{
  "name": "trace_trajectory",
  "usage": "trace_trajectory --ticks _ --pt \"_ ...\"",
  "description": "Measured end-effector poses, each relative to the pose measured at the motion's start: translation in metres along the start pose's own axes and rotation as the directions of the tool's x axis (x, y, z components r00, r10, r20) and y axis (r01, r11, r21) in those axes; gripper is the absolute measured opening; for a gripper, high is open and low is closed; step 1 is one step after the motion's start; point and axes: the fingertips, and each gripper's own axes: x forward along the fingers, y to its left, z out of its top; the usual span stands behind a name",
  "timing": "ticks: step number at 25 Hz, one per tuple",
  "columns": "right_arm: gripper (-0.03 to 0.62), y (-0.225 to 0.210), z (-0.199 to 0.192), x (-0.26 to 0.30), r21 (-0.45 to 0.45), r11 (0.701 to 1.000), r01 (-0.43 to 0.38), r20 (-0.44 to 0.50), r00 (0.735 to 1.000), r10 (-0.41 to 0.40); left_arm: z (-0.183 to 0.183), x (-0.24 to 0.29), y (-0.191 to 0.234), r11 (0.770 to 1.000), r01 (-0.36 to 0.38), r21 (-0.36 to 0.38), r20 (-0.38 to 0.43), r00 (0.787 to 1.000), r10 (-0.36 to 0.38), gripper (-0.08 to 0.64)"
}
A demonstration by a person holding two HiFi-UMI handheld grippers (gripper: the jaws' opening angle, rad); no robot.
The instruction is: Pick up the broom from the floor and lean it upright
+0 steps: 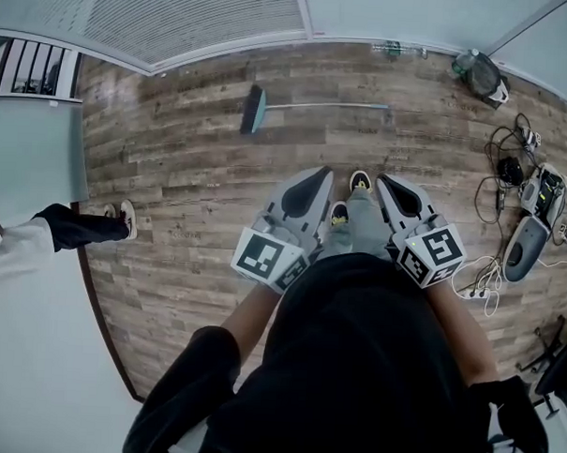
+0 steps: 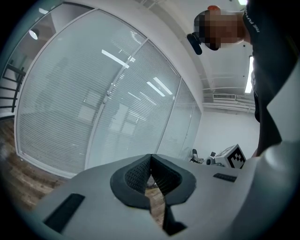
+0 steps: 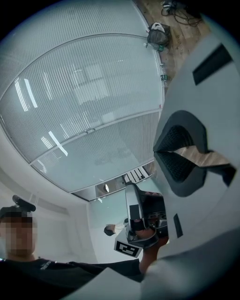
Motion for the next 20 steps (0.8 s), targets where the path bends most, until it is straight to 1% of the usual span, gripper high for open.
trace_trajectory --ticks 3,6,9,13,16,18,20 --pt "0.017 -0.023 0.009 0.011 0.009 1.000 -0.004 -0.007 1.000 0.004 0.005 0.025 0.010 1.000 -0.005 -0.002 -0.011 1.000 0.005 0.021" --pt "0.016 -0.041 0.020 0.019 0.015 0.999 -0.049 0.003 0.999 0.049 0.017 0.048 0.016 1.000 -0.008 0.021 -0.003 1.000 0.008 0.021" --pt "0.015 -0.062 0.036 0.029 0.002 0.997 -0.083 0.026 0.996 0.083 0.029 0.073 0.024 0.999 -0.012 0.048 -0.005 1.000 0.012 0.021" --pt "0.015 -0.088 0.055 0.034 0.013 0.993 -0.114 0.062 0.992 0.113 0.041 0.105 0.022 0.997 -0.014 0.076 -0.022 1.000 0.016 0.021" --pt "0.015 -0.104 0.060 0.043 0.011 0.990 -0.140 0.068 0.988 0.139 0.045 0.124 0.020 0.995 -0.024 0.097 -0.029 0.999 0.027 0.021" --pt "0.015 -0.109 0.058 0.050 0.005 0.986 -0.166 0.059 0.984 0.166 0.042 0.131 0.021 0.995 -0.038 0.095 -0.035 0.999 0.041 0.021" --pt "0.016 -0.115 0.059 0.059 -0.006 0.982 -0.186 0.051 0.981 0.186 0.042 0.139 0.026 0.996 -0.052 0.070 -0.034 0.998 0.054 0.021"
